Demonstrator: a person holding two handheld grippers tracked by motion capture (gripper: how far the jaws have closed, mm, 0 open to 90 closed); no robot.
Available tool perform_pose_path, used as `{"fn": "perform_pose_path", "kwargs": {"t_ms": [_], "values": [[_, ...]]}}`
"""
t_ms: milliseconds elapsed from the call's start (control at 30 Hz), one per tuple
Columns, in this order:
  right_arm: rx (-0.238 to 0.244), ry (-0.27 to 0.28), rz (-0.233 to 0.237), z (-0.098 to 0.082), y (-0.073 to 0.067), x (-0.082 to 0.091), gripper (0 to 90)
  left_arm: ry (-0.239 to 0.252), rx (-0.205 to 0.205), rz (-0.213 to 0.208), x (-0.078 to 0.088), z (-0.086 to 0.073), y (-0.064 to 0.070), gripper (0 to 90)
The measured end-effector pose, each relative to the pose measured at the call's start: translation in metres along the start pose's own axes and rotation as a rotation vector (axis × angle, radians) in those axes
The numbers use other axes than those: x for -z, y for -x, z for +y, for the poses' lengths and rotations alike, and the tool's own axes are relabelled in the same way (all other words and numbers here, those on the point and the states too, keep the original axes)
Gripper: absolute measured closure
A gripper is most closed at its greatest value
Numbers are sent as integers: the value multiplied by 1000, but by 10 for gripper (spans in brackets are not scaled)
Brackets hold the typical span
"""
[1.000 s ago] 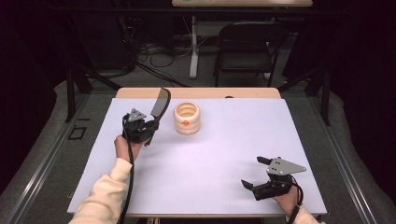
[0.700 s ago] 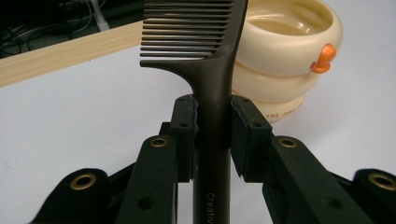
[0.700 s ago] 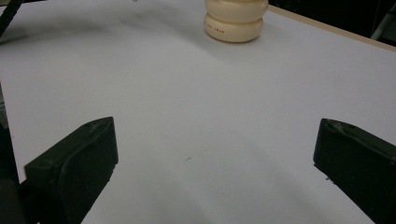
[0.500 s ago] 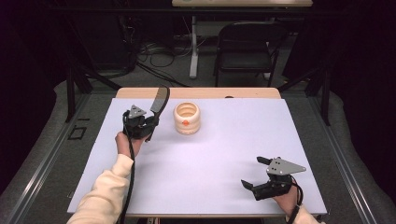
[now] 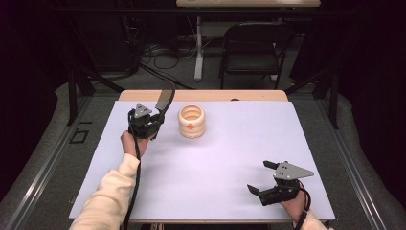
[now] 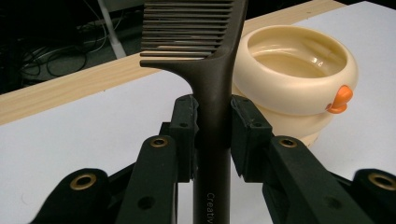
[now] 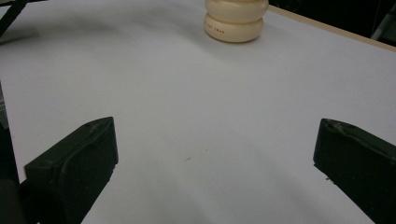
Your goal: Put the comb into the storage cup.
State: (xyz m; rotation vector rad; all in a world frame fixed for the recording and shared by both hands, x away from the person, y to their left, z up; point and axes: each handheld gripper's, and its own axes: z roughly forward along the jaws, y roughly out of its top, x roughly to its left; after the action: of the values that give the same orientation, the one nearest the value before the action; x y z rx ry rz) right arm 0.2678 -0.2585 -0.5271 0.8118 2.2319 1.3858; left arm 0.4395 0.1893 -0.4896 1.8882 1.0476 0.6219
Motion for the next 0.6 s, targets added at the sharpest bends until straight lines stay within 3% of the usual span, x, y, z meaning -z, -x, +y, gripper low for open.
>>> {"fn": "perform_pose_path", "kwargs": {"t_ms": [600], "values": [[-4, -3, 3, 0, 1, 0, 0, 49, -17, 9, -5, 15, 4, 724]]}}
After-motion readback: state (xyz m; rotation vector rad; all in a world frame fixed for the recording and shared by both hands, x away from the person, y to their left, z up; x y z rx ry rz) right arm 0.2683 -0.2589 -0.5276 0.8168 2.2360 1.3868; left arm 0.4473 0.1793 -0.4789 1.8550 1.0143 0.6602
